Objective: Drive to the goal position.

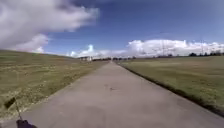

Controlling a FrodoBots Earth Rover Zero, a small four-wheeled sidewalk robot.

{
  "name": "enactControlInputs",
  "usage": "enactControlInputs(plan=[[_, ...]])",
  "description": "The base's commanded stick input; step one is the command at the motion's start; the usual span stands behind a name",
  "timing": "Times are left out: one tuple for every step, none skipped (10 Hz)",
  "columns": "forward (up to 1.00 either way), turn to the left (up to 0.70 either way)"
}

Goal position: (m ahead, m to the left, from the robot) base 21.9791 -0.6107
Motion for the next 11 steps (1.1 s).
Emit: enactControlInputs(plan=[[0.00,0.00],[0.00,0.00],[0.00,0.00],[0.00,0.00],[0.70,0.00],[0.70,0.00],[0.70,0.00],[0.70,0.00],[0.70,0.00],[0.70,0.00],[0.70,0.00]])
